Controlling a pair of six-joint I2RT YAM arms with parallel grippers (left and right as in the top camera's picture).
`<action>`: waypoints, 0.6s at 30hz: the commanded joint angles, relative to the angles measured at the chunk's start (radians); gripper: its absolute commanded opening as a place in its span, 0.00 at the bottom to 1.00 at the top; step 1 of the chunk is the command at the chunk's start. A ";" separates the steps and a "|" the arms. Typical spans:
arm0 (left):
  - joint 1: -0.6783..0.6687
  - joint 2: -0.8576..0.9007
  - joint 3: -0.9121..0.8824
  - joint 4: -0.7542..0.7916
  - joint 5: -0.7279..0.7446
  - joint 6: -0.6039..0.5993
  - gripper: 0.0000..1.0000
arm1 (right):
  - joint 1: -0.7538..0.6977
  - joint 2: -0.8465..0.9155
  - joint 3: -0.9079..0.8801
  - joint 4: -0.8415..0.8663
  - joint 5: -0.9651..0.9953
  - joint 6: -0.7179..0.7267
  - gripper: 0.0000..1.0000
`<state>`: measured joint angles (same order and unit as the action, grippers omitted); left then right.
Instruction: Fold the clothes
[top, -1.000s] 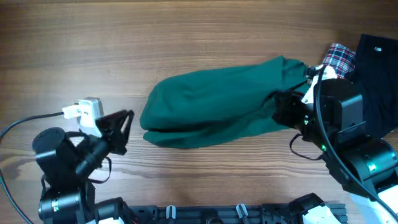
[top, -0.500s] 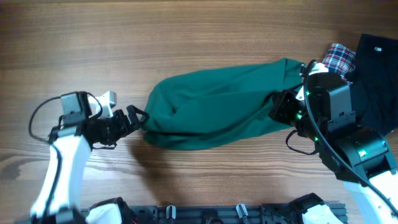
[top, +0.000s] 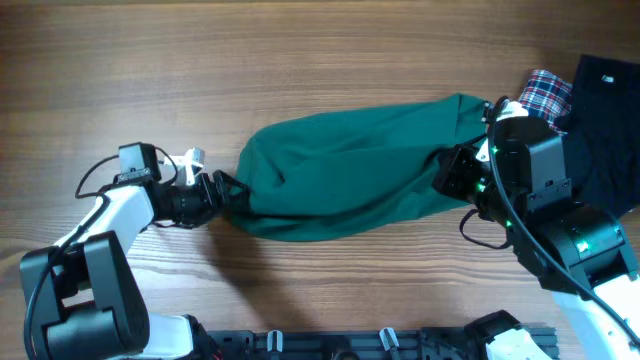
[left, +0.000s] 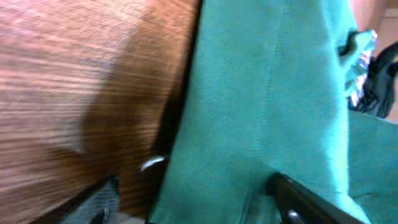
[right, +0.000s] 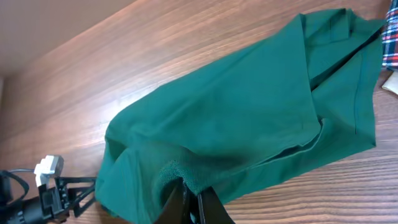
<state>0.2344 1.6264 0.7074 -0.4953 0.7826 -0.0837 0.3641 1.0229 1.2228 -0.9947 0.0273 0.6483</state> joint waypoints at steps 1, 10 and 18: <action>-0.003 0.012 0.003 0.006 0.098 0.028 0.52 | -0.002 0.002 0.016 0.002 0.018 -0.017 0.04; -0.003 0.011 0.003 0.002 0.123 0.028 0.04 | -0.002 0.045 0.016 0.002 0.018 -0.016 0.04; -0.003 -0.047 0.003 -0.014 0.123 0.028 0.04 | -0.002 0.050 0.016 0.010 0.018 -0.010 0.04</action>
<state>0.2344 1.6207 0.7074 -0.5045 0.8814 -0.0643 0.3641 1.0702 1.2228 -0.9878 0.0273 0.6487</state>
